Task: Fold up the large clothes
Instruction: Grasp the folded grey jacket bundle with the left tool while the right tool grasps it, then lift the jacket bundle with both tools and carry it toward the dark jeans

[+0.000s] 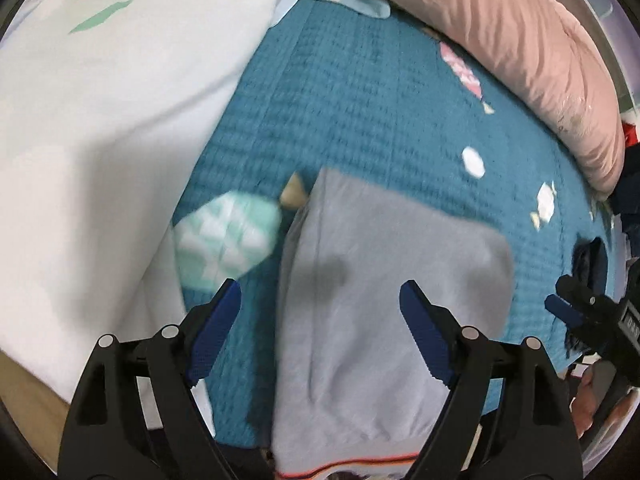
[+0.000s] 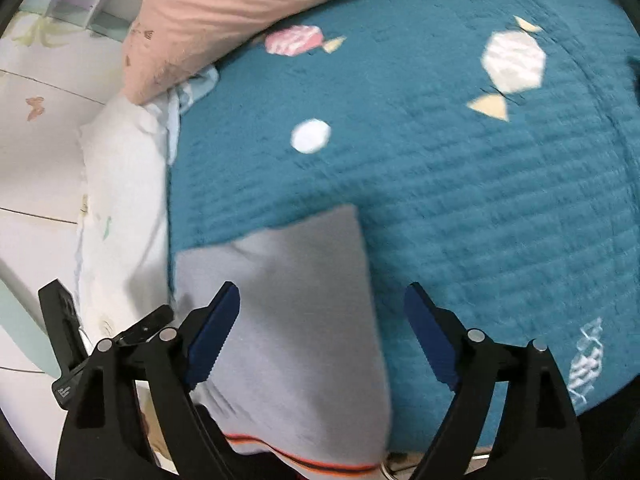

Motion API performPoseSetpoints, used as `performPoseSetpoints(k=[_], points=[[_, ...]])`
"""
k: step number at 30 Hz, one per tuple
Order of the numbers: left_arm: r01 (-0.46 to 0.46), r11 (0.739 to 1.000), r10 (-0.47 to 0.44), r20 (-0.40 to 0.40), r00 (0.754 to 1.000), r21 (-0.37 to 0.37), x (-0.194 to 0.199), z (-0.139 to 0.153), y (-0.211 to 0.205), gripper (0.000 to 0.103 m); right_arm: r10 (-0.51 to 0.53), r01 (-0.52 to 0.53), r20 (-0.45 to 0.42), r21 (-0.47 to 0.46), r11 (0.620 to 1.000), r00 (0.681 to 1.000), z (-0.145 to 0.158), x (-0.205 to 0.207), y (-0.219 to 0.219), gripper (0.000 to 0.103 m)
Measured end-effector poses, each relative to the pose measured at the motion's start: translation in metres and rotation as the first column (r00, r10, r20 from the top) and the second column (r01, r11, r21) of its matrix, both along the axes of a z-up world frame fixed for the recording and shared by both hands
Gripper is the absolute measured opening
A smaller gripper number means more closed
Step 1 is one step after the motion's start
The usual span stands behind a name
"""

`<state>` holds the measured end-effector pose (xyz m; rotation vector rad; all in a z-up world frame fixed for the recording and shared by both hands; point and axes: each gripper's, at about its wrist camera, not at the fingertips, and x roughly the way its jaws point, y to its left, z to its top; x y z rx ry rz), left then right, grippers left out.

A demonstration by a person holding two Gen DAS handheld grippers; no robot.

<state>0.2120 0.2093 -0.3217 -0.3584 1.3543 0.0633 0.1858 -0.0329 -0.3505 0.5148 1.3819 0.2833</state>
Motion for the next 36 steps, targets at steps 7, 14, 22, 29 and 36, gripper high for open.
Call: performPoseSetpoints(k=[7,14,22,29,36], points=[[0.003,1.000,-0.003,-0.058,0.998,0.002,-0.032,-0.023,0.007,0.082,0.036,-0.038,-0.059,-0.030,0.999,0.998,-0.033,-0.024,-0.002,0.083],[-0.018,0.997,0.012,-0.073,0.997,-0.080,-0.047,-0.045,0.020,0.082,0.112,-0.108,-0.067,0.056,0.993,0.991,-0.056,-0.044,0.011,0.083],[-0.036,0.971,0.024,-0.053,0.998,-0.235,-0.050,-0.066,0.040,0.084,0.158,-0.157,-0.023,0.062,0.986,0.987,-0.071,-0.038,0.038,0.085],[-0.043,0.959,0.054,0.030,0.998,-0.280,-0.058,-0.072,0.045,0.093,0.169,-0.169,0.016,0.027,0.985,0.986,-0.078,-0.039,0.051,0.096],[-0.148,0.973,0.170,0.112,0.979,-0.179,-0.077,-0.065,0.033,0.095,0.106,-0.106,0.021,-0.001,0.994,0.994,-0.075,-0.043,0.048,0.096]])
